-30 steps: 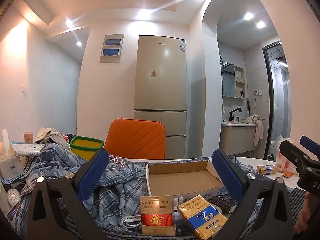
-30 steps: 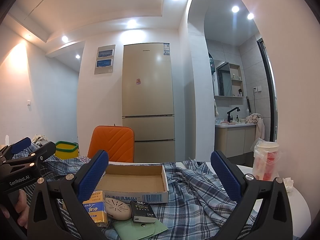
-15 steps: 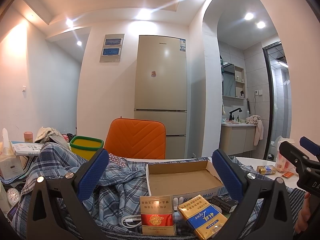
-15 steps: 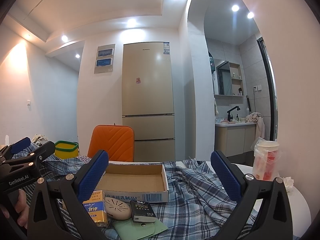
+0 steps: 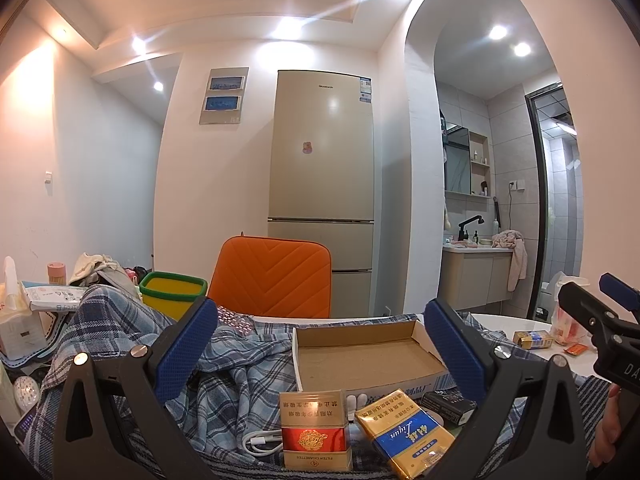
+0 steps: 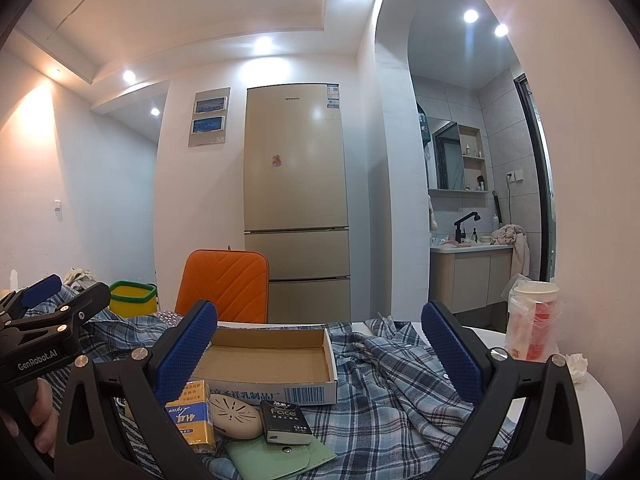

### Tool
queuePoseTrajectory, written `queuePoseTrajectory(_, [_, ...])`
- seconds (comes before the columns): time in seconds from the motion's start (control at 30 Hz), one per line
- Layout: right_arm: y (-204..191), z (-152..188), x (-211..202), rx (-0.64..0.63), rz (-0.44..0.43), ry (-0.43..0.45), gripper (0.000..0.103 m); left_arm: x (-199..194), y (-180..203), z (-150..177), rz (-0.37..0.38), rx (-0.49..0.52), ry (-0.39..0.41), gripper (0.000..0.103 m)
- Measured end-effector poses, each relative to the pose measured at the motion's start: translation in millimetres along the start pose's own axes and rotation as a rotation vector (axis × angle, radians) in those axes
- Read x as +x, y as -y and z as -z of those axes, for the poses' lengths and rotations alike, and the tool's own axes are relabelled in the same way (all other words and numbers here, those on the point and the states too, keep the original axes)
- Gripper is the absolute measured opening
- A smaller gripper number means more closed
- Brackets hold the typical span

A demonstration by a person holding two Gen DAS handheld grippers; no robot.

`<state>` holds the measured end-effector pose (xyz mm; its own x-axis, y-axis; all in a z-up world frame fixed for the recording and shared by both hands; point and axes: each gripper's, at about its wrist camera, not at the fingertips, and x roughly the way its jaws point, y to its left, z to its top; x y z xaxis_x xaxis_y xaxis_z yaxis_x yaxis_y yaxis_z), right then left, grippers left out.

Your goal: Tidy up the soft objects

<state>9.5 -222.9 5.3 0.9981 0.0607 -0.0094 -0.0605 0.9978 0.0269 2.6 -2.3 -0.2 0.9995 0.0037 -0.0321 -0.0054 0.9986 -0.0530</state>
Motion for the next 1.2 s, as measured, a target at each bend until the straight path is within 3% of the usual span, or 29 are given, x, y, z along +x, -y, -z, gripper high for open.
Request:
queuePoseTrajectory(0.4, [-0.6,-0.1,-0.4,0.0,0.0,-0.001,0.103,1.1,-1.2,0.8,0.011,0.006,-0.004,0.103])
queuePoseTrajectory(0.6, [-0.6,-1.2,-0.8,0.0,0.0,0.0,0.103,7.8,1.8,1.8,0.069,0.02,-0.045,0.103])
queuePoseTrajectory(1.0, [-1.7,2.0,1.1,-0.013,0.005,-0.003,0.103,14.7,-3.9,1.8,0.073,-0.011,-0.081,0.103])
queuePoseTrajectory(1.2, [-9.5,-0.2,-3.7,-0.049,0.047,0.02,0.103,14.3,-2.4,1.2,0.082,-0.006,-0.087,0.103])
